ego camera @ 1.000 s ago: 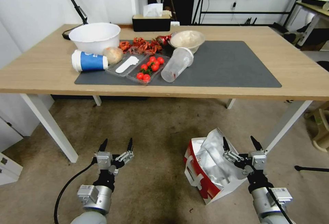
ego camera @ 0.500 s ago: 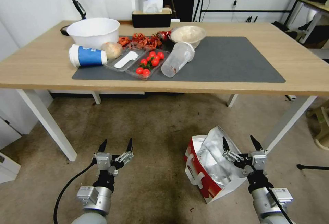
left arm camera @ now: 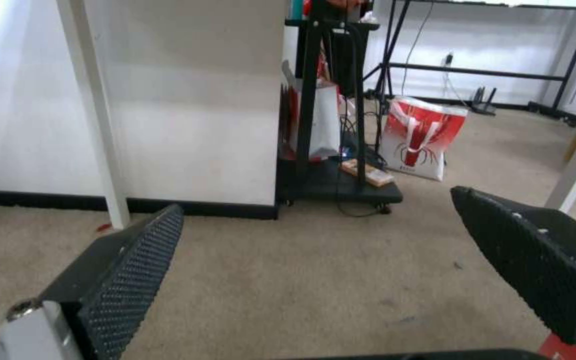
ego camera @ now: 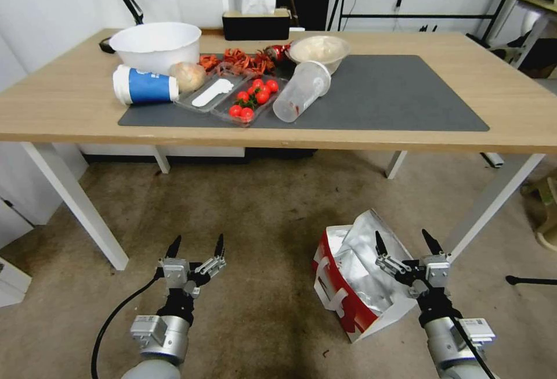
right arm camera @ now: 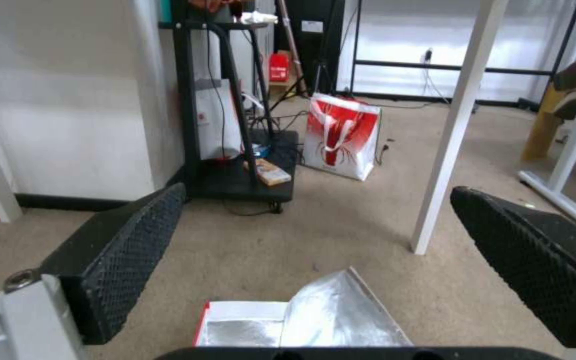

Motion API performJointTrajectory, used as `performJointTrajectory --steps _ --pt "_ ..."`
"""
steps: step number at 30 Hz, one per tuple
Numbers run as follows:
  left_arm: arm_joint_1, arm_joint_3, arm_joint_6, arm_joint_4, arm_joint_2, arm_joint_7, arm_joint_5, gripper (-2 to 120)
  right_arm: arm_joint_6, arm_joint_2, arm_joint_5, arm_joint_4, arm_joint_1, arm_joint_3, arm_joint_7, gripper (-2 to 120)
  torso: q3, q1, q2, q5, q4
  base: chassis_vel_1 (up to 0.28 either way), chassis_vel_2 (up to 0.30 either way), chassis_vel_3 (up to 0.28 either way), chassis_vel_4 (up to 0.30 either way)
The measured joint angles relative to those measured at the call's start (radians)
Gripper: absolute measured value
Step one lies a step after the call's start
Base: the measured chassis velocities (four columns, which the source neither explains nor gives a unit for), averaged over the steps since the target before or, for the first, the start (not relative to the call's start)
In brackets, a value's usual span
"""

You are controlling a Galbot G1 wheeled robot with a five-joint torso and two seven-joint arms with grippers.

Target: Pick up the food delivery bag from the floor and place it on the table.

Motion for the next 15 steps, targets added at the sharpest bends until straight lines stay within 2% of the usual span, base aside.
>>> performJointTrajectory --steps 15 --pt "0.006 0.003 -0.009 0.003 -0.005 0.000 0.012 100 -0.006 -0.006 0.000 -0.004 -0.001 0.005 -0.011 100 -0.041 -0.018 -0.058 0.0000 0.0000 0.000 0.000 0.000 0.000"
